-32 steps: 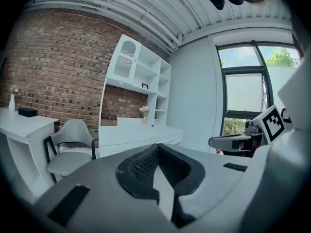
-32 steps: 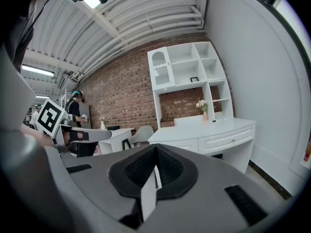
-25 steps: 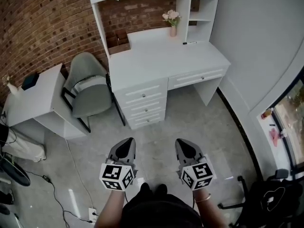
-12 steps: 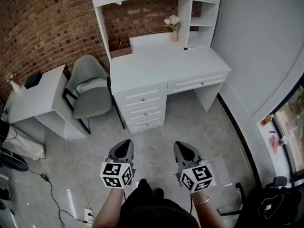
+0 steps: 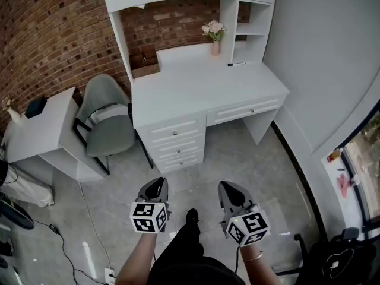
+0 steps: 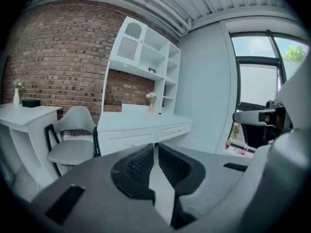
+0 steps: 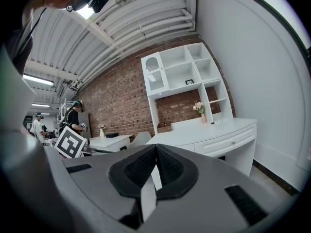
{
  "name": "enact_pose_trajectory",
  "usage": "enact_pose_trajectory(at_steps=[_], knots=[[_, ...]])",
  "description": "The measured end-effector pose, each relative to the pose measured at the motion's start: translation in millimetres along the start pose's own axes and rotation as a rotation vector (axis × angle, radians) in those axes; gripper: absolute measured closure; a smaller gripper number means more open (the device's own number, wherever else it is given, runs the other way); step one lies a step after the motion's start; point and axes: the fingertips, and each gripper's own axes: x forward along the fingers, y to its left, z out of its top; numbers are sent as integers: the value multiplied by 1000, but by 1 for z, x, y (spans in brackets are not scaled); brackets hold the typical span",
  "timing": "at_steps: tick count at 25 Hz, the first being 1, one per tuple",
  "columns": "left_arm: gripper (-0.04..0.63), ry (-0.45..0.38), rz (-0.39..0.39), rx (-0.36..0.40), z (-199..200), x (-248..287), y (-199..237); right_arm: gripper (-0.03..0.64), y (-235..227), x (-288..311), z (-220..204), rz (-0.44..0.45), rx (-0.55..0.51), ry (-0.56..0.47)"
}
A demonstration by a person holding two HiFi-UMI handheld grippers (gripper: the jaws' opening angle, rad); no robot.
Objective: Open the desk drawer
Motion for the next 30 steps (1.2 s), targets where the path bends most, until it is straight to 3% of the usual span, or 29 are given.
enact_pose_trajectory(at_steps=[21, 30], knots=[[531, 128, 24, -41, 13, 206, 100, 612, -95, 199, 8, 17, 52, 103], [502, 186, 48, -67, -15, 261, 120, 612, -115, 252, -15, 59, 40, 161]])
